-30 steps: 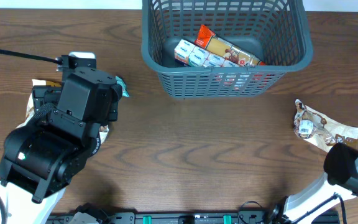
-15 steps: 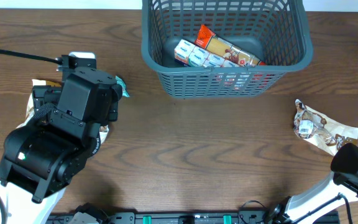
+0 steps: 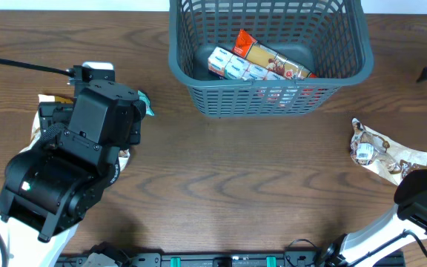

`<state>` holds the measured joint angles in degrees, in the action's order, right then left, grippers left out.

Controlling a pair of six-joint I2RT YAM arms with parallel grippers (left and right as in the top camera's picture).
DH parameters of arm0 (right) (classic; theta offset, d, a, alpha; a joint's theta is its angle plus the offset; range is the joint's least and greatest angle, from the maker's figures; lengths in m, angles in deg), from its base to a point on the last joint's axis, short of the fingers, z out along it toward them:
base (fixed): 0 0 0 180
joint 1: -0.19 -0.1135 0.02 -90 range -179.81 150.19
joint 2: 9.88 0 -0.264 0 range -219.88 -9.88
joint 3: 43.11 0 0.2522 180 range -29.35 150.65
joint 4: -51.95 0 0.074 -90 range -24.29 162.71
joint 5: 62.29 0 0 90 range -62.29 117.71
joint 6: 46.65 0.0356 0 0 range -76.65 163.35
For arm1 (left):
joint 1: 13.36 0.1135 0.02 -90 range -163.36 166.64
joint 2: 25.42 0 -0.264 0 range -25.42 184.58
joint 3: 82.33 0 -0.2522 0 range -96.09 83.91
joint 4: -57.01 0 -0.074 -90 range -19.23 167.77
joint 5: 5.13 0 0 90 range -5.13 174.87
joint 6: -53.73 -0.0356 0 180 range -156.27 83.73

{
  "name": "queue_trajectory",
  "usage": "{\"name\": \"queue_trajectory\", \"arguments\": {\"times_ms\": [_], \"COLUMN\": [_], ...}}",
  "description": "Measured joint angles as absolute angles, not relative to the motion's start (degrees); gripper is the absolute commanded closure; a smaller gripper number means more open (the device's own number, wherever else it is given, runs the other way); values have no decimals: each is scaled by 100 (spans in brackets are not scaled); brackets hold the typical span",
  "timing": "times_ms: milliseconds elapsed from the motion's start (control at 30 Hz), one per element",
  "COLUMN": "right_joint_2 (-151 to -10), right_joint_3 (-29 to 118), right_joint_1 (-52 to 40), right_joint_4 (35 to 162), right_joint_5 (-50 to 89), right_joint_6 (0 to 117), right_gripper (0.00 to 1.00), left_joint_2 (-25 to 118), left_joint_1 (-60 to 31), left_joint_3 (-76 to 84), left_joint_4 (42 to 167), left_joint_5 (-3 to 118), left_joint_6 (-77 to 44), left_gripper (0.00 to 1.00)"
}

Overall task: Pack container
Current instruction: 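Open the right gripper and withdraw it from the basket, then move the right gripper to the brown-and-white bag at right and grasp it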

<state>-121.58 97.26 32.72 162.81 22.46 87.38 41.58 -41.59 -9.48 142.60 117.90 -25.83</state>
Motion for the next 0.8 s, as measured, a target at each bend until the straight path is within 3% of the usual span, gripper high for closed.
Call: {"name": "queue_trajectory", "arguments": {"times_ms": [400, 800], "right_joint_2": [-12161, -11581], "right_joint_3": [8027, 7409], "right_joint_1": [2525, 2184], "right_joint_4": [16233, 16226], "right_joint_5": [2355, 3734], "right_joint_6": [12215, 12117], "right_gripper": [1, 1], "left_joint_2": [4158, 4158], "left_joint_1": [-4159, -4159], "left_joint_3": [-948, -948], "left_joint_4": [14260, 14260], "left_joint_5": [11790, 11790], "left_joint_6": [-2583, -2583], "left_gripper": [1, 1]}}
